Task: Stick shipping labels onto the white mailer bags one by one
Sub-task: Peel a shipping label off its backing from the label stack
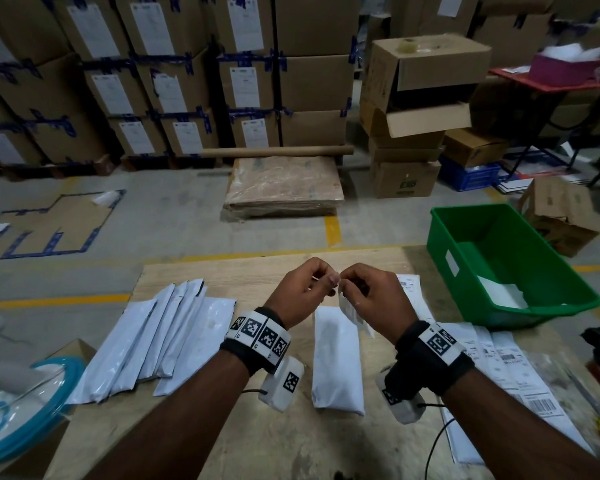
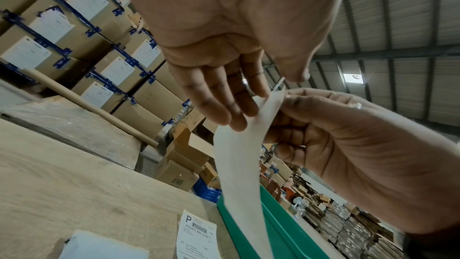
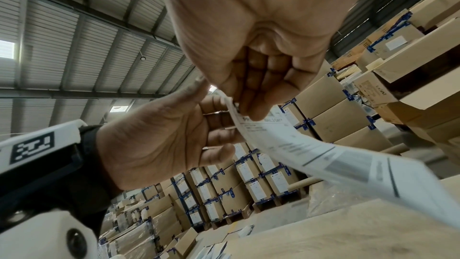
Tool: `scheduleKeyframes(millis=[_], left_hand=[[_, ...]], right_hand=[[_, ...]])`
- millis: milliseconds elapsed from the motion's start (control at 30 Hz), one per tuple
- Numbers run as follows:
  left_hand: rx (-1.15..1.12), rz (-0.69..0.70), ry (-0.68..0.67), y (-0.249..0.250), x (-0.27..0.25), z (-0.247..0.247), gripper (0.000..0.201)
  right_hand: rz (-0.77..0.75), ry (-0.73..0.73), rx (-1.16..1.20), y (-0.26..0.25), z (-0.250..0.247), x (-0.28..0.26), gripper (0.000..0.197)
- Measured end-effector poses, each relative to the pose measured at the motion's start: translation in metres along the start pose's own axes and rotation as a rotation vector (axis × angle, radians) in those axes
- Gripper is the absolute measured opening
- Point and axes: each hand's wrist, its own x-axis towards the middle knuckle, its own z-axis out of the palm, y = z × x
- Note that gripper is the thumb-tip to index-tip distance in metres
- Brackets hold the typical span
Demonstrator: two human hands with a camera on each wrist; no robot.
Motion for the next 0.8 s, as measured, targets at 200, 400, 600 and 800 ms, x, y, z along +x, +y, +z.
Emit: scheduleKeyframes(millis=[200, 400, 600, 800], left_hand=[[0.056, 0.002, 0.016, -0.003, 0.004, 0.000, 0.006], [0.132, -0.040, 0.051, -0.009, 0.004, 0.000, 0.012], [0.172, -0.087, 0.107, -0.013, 0.005, -0.002, 0.012], [0.048, -0.111, 0.060, -0.006, 0.008, 0.004, 0.010]], right_hand=[[0.020, -0.004, 0.017, 0.003, 0.000, -0.001, 0.007], [0.058, -0.013, -0.017, 0.011, -0.006, -0.002, 0.007], [0.148, 0.001, -0.003, 0.015, -0.016, -0.007, 0.014], [0.100, -0.015, 0.048, 0.013, -0.016, -0.007, 0.020]])
